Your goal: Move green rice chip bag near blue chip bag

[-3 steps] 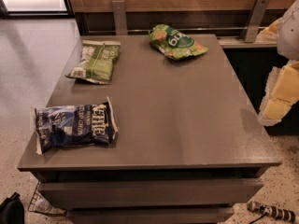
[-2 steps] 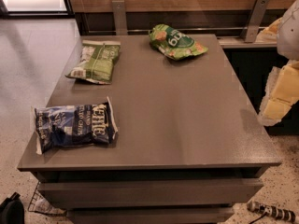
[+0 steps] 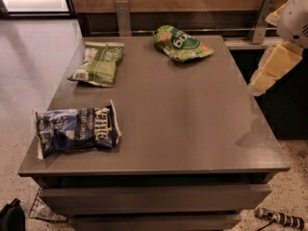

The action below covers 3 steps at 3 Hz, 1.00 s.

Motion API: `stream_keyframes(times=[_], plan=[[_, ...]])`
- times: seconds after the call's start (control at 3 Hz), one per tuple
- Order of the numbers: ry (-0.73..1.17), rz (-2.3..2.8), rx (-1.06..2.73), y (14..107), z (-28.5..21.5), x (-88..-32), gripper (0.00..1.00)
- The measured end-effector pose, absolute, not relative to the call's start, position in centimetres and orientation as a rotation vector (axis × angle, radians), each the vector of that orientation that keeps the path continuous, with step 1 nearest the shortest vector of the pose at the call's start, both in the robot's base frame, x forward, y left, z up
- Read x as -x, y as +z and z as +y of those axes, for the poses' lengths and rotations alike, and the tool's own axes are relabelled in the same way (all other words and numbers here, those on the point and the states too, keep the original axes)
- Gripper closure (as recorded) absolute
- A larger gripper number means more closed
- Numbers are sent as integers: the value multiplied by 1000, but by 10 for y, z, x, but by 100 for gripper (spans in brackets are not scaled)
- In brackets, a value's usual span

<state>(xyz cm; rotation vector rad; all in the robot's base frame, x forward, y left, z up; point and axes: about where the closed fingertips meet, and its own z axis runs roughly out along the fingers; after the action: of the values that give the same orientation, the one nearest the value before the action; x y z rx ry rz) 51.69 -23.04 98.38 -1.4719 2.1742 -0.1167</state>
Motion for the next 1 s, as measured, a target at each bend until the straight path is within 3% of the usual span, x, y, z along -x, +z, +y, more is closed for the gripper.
stream_keyframes(times=[0.67, 1.0], plan=[[76, 2053, 1141, 981, -223, -639, 0], [329, 1981, 994, 962, -188, -710, 0]])
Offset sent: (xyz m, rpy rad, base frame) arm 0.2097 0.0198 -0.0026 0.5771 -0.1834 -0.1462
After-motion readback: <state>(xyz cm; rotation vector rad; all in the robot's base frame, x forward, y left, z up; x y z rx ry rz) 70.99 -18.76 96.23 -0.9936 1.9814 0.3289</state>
